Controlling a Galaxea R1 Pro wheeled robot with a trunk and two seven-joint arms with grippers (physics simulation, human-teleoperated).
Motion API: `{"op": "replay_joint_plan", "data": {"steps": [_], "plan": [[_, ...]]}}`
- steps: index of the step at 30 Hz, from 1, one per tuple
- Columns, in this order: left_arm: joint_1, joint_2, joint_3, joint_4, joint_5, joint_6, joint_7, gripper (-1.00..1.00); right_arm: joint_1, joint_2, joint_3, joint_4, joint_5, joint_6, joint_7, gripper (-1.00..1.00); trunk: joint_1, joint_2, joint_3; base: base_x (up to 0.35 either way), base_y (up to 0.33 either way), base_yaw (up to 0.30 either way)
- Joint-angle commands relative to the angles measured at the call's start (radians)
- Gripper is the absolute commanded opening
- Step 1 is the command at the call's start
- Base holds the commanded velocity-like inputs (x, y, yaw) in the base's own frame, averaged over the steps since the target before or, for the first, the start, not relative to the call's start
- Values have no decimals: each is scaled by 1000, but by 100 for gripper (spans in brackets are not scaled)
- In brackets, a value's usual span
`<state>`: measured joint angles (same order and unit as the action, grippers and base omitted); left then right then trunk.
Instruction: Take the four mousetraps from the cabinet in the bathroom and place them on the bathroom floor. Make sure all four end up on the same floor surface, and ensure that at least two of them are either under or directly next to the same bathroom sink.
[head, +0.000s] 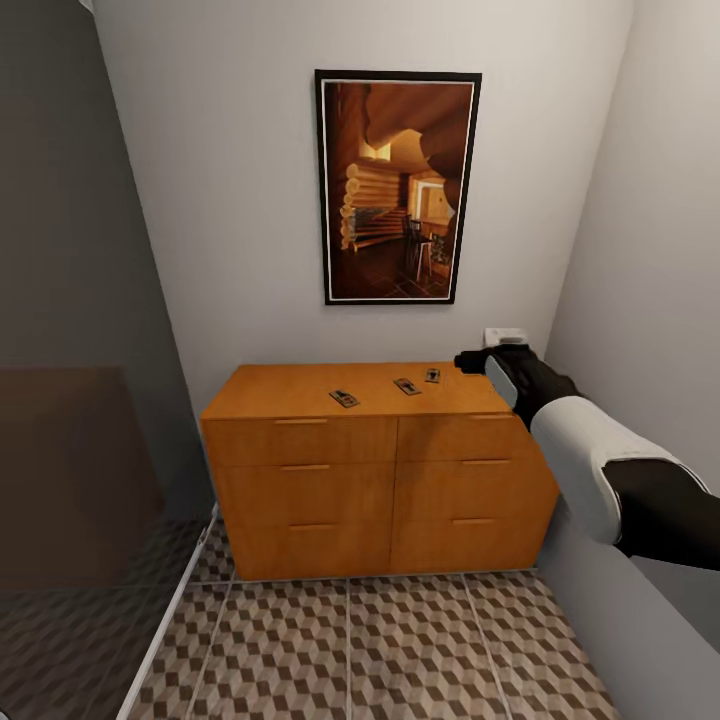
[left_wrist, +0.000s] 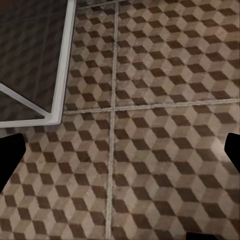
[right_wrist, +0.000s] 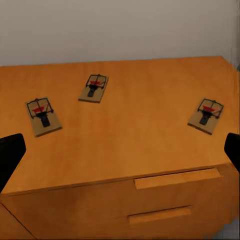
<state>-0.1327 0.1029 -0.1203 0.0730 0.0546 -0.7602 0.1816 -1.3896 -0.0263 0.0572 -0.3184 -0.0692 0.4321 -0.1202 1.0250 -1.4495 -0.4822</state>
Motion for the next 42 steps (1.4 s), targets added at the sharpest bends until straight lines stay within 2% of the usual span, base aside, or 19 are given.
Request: {"op": "replay_joint_plan", "data": {"steps": [1, 3, 6, 12, 14, 16, 20, 31, 42], "plan": [[-2, -2, -9, 4, 5, -5, 3, 100, -1, -2, 6, -70, -7, 89, -12, 100, 0, -1, -1, 0, 0, 0], [-2, -5, -9, 4, 5, -5, 3, 100, -3, -3, 6, -150, -7, 183, -31, 100, 0, -1, -1, 0, 0, 0], [-2, -7, -9, 4, 5, -4, 3, 100, -14, 0, 6, -205, -8, 250, -71, 100, 0, -1, -1, 0, 0, 0], [-1, -10, -9, 4, 5, -3, 3, 100, -80, 5, 6, -233, -11, 349, -125, 100, 0, -1, -1, 0, 0, 0], [-1, -13, -9, 4, 5, -1, 3, 100, -113, 10, 6, -236, -12, 412, -133, 100, 0, -1, -1, 0, 0, 0], [-1, -15, -9, 4, 5, 0, 3, 100, -134, 23, 6, -237, -12, 469, -137, 100, 0, -1, -1, 0, 0, 0], [-2, -25, -9, 4, 5, 0, 3, 100, -149, 43, 7, -237, -11, 518, -140, 100, 0, -1, -1, 0, 0, 0], [-1, -34, -9, 5, 6, 2, 4, 100, -156, 56, 6, -177, -25, 543, -139, 100, 0, -1, -1, 0, 0, 0], [-1, -35, -9, 5, 6, 13, 4, 100, -155, 55, 7, -177, -47, 542, -138, 100, 0, -1, -1, 0, 0, 0]]}}
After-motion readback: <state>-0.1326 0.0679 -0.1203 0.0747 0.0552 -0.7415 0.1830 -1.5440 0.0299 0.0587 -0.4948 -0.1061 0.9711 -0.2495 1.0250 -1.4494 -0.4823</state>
